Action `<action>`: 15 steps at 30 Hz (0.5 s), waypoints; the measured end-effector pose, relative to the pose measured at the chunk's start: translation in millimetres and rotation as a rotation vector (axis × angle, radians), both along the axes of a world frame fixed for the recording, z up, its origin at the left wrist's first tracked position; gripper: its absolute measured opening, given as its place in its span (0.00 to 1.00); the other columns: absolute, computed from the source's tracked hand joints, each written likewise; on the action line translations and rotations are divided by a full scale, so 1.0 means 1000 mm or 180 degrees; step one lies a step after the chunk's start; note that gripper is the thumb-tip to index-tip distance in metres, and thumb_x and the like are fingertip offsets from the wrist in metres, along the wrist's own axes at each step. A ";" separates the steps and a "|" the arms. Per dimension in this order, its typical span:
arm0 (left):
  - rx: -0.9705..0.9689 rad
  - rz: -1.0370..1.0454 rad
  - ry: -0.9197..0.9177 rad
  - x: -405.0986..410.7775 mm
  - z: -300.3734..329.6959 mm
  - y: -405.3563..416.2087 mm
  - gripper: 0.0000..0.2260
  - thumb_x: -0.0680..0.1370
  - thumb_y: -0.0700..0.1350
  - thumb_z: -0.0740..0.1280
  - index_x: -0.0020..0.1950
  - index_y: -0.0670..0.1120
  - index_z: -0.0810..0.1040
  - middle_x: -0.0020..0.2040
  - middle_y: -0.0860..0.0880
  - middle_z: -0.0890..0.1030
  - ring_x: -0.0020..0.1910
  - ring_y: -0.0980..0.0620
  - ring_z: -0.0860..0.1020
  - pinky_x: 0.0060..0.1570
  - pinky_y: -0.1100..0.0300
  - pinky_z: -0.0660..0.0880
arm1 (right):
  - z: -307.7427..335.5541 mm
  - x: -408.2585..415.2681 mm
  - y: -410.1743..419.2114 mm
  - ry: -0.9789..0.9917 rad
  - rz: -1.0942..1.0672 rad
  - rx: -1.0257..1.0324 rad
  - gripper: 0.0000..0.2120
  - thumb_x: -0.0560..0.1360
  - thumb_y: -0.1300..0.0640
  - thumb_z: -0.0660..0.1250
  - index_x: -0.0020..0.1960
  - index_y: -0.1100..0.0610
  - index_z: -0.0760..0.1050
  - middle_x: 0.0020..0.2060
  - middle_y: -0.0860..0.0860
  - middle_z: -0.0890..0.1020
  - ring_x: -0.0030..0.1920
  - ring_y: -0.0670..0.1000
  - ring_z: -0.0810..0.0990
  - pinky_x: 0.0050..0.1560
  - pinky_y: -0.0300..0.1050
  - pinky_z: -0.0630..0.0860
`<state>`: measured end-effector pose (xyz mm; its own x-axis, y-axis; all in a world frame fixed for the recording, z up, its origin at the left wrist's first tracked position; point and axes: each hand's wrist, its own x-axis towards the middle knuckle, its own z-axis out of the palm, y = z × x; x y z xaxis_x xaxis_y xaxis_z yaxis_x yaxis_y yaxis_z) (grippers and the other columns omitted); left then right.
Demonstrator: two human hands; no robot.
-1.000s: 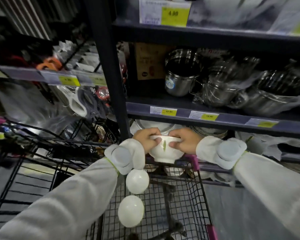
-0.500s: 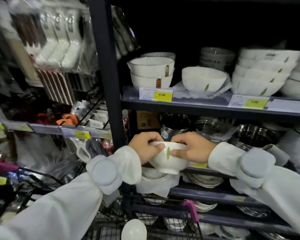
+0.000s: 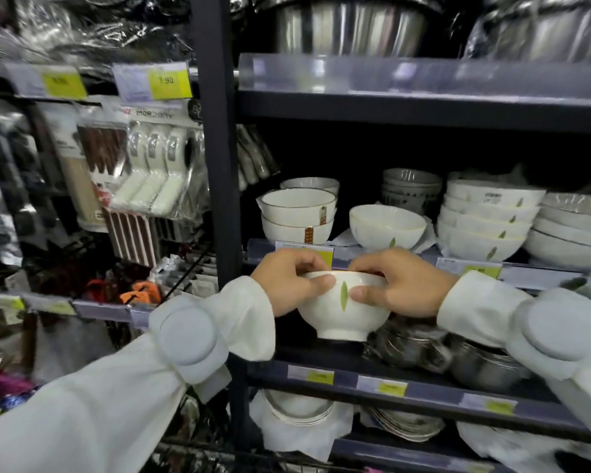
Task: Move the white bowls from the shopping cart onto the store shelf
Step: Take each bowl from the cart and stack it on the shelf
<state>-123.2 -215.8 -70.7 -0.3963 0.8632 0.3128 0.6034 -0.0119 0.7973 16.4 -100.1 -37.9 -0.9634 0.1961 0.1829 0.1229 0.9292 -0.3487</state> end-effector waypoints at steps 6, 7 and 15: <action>0.0191 -0.0008 0.0266 0.010 0.040 0.003 0.11 0.74 0.42 0.69 0.35 0.57 0.76 0.37 0.59 0.78 0.41 0.61 0.75 0.50 0.64 0.73 | 0.033 0.009 0.007 0.0393 -0.0070 0.0206 0.14 0.71 0.54 0.67 0.32 0.39 0.67 0.28 0.39 0.75 0.36 0.34 0.74 0.37 0.27 0.66; 0.0246 0.0009 0.0297 0.012 0.046 0.005 0.11 0.74 0.42 0.69 0.35 0.56 0.75 0.38 0.58 0.77 0.42 0.61 0.75 0.51 0.62 0.74 | 0.039 0.010 0.009 0.0485 -0.0107 0.0238 0.14 0.70 0.54 0.67 0.31 0.40 0.68 0.28 0.39 0.76 0.36 0.33 0.74 0.36 0.27 0.66; 0.0694 0.0406 0.1198 0.025 0.074 0.026 0.03 0.74 0.45 0.68 0.47 0.50 0.80 0.38 0.61 0.72 0.46 0.57 0.71 0.50 0.70 0.67 | 0.063 0.022 0.028 0.0991 -0.0392 0.0545 0.10 0.69 0.59 0.68 0.36 0.46 0.73 0.33 0.48 0.79 0.38 0.45 0.76 0.39 0.34 0.69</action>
<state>-97.8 -190.1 3.5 -0.3190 0.7129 0.6245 0.8584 -0.0620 0.5093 38.0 -72.4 25.1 -0.8276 0.2482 0.5034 0.1499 0.9621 -0.2278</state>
